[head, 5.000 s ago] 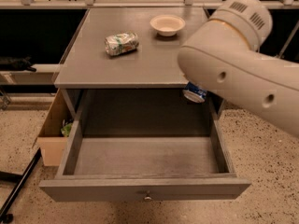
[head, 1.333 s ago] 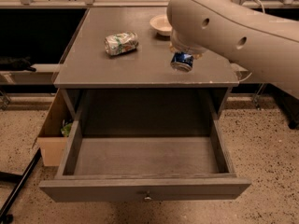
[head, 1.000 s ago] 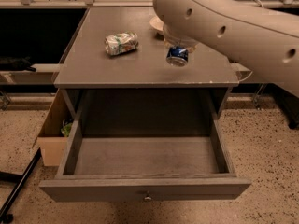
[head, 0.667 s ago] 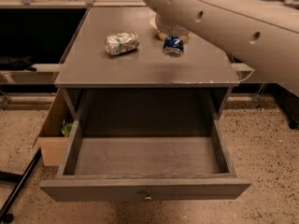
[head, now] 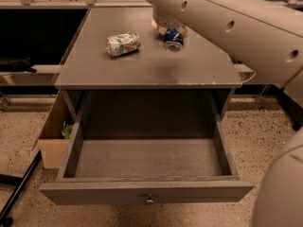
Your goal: Pick pepsi can from top drawer and place on counter
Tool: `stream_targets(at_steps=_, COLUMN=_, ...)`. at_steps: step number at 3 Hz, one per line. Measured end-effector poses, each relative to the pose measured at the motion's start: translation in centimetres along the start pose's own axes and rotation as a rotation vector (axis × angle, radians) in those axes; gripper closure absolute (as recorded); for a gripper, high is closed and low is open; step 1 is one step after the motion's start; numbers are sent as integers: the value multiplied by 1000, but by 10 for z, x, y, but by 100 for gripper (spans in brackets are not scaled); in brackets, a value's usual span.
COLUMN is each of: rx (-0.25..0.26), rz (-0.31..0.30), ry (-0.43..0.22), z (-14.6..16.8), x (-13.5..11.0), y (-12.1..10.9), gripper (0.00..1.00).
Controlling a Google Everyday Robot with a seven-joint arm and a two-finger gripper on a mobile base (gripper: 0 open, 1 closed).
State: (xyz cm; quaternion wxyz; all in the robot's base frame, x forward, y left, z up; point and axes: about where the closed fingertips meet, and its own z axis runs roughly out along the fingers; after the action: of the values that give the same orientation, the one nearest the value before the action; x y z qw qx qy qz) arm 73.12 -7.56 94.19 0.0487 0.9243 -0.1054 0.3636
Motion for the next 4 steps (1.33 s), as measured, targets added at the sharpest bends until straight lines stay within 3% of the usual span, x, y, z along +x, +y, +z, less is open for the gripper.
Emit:
stream_targets(at_steps=2, rx=26, rz=7, ry=-78, z=23, x=-49, y=-1, gripper=100)
stream_targets(at_steps=3, rx=26, rz=7, ry=-78, z=23, x=-49, y=-1, gripper=100)
stream_targets(at_steps=4, rx=26, rz=7, ry=-78, z=23, x=-49, y=-1, gripper=86)
